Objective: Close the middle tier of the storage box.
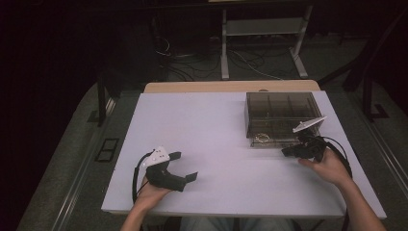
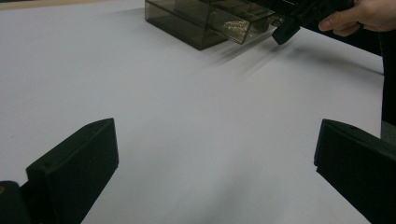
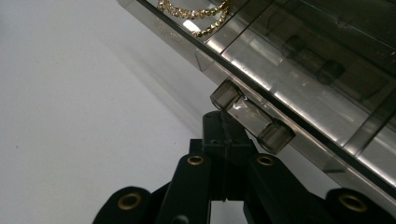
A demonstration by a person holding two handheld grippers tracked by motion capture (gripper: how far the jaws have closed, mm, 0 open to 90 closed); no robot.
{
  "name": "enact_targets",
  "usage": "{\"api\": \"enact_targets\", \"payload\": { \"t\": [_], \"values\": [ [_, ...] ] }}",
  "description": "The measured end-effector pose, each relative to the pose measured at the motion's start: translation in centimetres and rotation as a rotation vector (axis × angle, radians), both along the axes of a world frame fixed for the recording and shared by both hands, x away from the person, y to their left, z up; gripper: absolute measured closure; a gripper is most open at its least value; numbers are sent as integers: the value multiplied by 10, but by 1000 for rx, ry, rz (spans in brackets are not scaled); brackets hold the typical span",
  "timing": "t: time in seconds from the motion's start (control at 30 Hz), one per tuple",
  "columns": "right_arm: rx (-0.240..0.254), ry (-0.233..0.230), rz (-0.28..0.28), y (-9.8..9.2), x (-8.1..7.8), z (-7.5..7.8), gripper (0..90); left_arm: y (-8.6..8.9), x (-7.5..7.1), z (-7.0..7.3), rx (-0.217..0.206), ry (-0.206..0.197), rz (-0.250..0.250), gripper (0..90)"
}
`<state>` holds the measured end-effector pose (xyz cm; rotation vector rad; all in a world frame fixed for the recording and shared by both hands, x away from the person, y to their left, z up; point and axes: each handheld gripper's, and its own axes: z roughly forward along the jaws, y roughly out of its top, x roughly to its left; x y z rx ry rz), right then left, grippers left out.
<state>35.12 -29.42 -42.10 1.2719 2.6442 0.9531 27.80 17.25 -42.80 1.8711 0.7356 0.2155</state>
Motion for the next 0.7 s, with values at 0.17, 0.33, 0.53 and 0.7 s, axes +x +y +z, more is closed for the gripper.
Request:
{"api": "enact_targets", "payload": {
  "t": [0.17,0.33,0.53,0.7],
  "values": [
    [6,-3,-10,-1,2,-1,889,0,0,0,1,0,0,0],
    [18,-4,-23,-3,4,0,889,0,0,0,2,0,-1,0],
    [35,-1,-42,-6,8,-2,888,0,0,0,2,0,-1,0],
    [48,-6,-53,-7,9,-1,888,0,0,0,2,1,-2,0]
  ]
}}
